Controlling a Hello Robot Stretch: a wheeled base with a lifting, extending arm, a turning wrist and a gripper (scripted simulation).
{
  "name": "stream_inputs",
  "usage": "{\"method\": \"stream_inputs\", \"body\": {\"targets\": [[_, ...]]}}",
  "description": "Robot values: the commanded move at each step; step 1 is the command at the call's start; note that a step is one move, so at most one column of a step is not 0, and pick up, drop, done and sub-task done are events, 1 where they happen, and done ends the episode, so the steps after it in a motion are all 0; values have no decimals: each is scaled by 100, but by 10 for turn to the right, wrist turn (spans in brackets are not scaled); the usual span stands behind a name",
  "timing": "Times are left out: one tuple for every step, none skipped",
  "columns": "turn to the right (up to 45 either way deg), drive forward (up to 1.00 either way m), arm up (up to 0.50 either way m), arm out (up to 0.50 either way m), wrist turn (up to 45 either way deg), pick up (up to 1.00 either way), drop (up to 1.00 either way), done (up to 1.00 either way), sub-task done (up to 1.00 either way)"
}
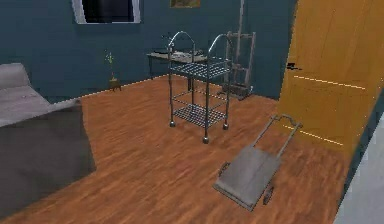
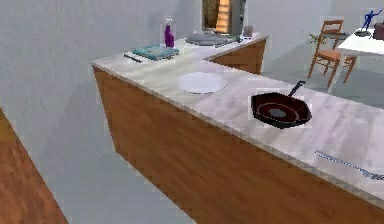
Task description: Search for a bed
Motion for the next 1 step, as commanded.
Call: {"method": "stream_inputs", "body": {"targets": [[-120, 0, 0, 0, 0, 0, 0, 0, 0]]}}
